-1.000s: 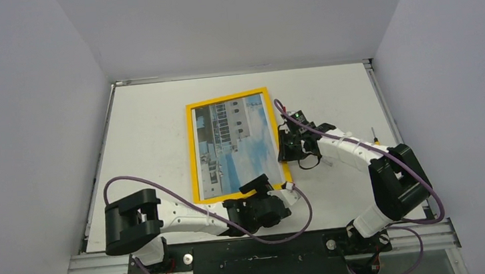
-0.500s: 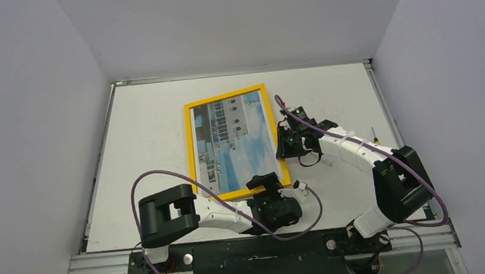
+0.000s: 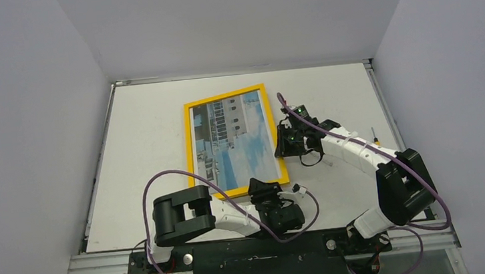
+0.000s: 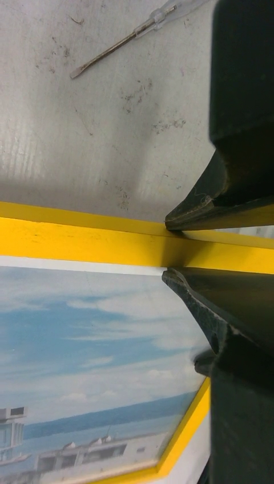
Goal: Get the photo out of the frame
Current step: Turn over the photo frame at the center of the board.
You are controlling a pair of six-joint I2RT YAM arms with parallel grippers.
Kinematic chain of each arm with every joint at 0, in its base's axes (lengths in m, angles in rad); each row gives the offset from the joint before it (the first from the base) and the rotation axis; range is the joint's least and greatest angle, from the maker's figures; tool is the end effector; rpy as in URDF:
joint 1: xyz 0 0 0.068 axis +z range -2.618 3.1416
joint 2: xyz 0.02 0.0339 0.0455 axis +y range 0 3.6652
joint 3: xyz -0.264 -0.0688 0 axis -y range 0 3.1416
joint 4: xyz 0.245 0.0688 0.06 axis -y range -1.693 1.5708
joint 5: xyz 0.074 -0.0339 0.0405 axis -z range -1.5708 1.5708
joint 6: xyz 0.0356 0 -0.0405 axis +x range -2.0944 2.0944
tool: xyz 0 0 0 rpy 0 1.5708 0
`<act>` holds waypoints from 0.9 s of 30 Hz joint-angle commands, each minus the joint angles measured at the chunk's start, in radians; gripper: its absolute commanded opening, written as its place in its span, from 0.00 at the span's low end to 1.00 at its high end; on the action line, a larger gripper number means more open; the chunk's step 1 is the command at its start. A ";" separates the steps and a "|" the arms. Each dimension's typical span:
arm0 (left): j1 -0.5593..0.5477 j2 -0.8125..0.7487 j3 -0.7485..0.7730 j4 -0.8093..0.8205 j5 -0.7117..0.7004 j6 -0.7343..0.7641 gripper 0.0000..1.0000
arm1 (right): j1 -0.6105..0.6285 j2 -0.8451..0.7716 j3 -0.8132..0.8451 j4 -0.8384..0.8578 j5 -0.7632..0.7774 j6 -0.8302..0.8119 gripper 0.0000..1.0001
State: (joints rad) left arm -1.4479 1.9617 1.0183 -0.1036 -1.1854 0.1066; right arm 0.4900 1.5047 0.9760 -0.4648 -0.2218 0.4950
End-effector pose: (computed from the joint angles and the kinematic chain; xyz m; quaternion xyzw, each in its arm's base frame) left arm 0.0765 -0.3500 0.1188 0.4588 0.6725 0.2892 0.5036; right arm 0.2643 0.1498 0.2140 -0.0291 0.9528 0.2273 0.1991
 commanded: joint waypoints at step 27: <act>-0.108 -0.125 0.045 -0.033 -0.183 -0.153 0.12 | -0.168 0.069 -0.021 0.453 -0.404 0.215 0.57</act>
State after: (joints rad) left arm -1.5341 1.9049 1.0039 -0.1547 -1.2987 0.0536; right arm 0.3332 1.5692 0.9531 -0.1398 -0.5575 0.6674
